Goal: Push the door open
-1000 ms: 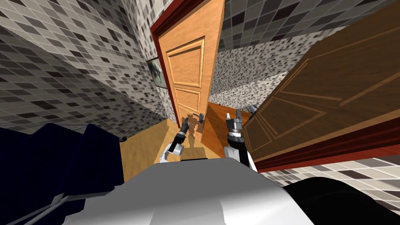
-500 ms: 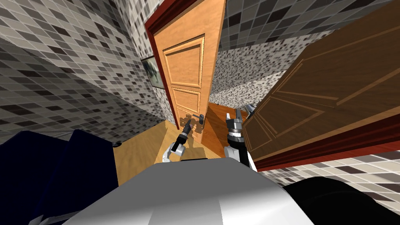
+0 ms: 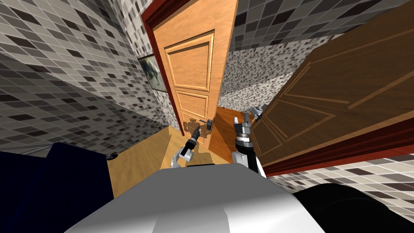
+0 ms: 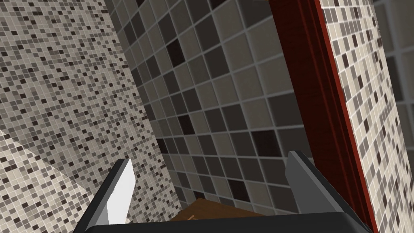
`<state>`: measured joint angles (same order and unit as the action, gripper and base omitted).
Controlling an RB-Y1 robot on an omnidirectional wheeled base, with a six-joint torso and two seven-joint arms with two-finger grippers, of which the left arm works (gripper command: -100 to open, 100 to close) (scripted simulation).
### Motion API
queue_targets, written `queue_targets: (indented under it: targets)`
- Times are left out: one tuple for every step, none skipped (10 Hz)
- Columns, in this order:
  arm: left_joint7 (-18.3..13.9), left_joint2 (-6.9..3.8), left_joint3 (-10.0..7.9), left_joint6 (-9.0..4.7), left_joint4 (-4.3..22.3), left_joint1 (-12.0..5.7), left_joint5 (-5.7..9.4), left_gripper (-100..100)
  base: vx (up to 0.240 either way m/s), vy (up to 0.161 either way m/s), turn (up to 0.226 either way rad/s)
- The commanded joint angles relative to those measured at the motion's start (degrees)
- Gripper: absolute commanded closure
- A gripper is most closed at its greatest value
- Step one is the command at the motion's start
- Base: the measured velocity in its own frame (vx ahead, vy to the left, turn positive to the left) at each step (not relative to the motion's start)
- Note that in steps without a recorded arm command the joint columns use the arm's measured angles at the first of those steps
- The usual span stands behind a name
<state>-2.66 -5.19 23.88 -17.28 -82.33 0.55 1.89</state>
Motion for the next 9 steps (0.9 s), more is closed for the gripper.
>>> queue_targets:
  targets:
    - [-0.34, 0.08, 0.61, 0.04, 1.84, -0.76, -0.1, -100, 0.066, 0.06, -0.056]
    - [-0.64, 0.19, 1.25, 0.39, 3.4, -1.52, -0.21, -100, 0.073, 0.078, -0.105]
    - [-0.92, 0.3, 1.84, 0.71, 4.84, -2.22, -0.32, -100, 0.08, 0.109, -0.14]
    - [-1.06, 0.36, 2.13, 0.87, 5.57, -2.57, -0.37, -100, 0.077, 0.109, -0.094]
    - [-1.26, 0.46, 2.55, 1.1, 6.59, -3.07, -0.44, -100, 0.077, 0.08, -0.068]
    - [-1.35, 0.51, 2.75, 1.21, 7.09, -3.31, -0.48, -100, 0.06, 0.061, -0.047]
    - [-1.52, 0.59, 3.12, 1.41, 7.99, -3.75, -0.54, -100, 0.041, 0.054, -0.071]
    - [-1.71, 0.71, 3.53, 1.63, 8.99, -4.23, -0.62, -100, 0.056, 0.064, -0.074]
    - [-1.52, 0.72, 3.28, 1.16, 8.78, -3.92, -0.6, -100, 0.028, 0.031, -0.016]
